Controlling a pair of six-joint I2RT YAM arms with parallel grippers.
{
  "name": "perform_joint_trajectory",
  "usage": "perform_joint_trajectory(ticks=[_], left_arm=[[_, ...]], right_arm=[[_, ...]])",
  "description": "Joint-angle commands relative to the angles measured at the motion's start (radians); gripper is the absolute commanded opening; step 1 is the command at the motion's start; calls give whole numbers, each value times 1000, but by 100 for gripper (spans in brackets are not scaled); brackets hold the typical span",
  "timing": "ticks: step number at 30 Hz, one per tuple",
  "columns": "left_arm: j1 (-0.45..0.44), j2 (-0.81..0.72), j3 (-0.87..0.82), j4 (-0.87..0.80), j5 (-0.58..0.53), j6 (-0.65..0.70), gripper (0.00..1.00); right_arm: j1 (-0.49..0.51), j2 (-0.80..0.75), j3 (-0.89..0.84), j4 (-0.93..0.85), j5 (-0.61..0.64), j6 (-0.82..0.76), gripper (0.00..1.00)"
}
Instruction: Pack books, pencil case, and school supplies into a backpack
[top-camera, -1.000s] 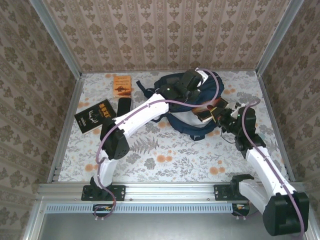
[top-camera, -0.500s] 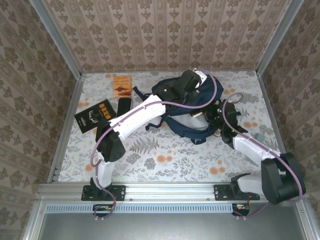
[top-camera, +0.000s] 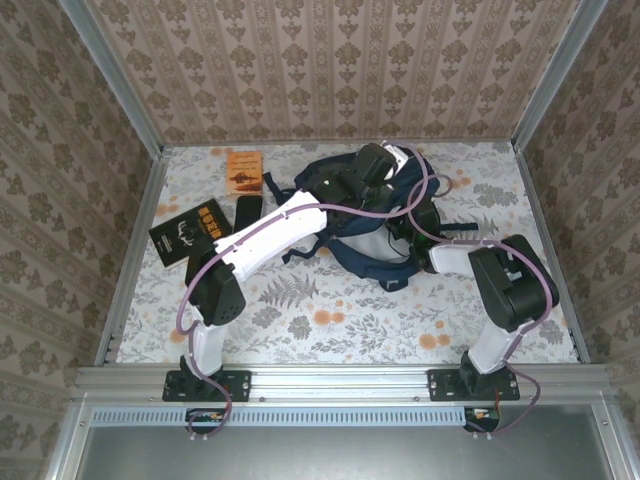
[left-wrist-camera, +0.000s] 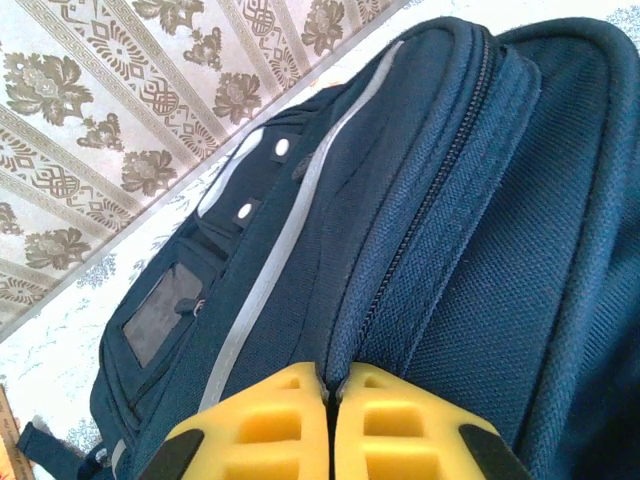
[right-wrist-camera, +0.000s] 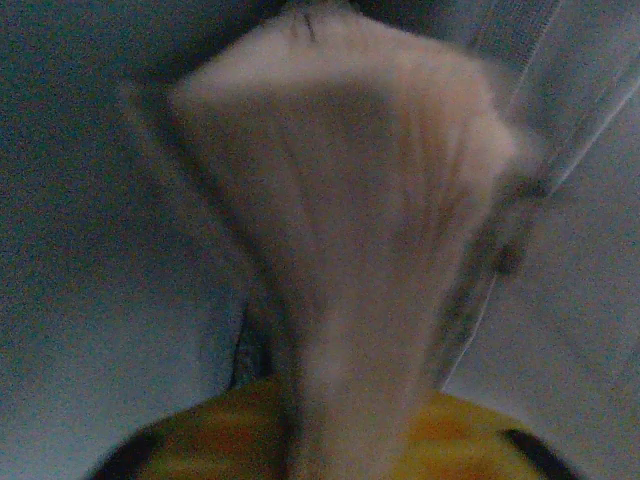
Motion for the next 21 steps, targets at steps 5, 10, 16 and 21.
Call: perform_joint_trajectory(ticks=[5,10,16,21], left_arm=[[34,-107,-13,94,28,-67,0],[64,-104,-29,101,44,-83,0],[90,-101,-43,113,54,-105,0],[105,-109,-73,119,56,-112,0]], right_arm=[[0,-41,-26,25,-39,44,65],[-29,-182,-106,-152,-90,32,72],[-45,-330,-195,-244,-127,44,53],[-51,-510,-223,-403,-96,-11,32]])
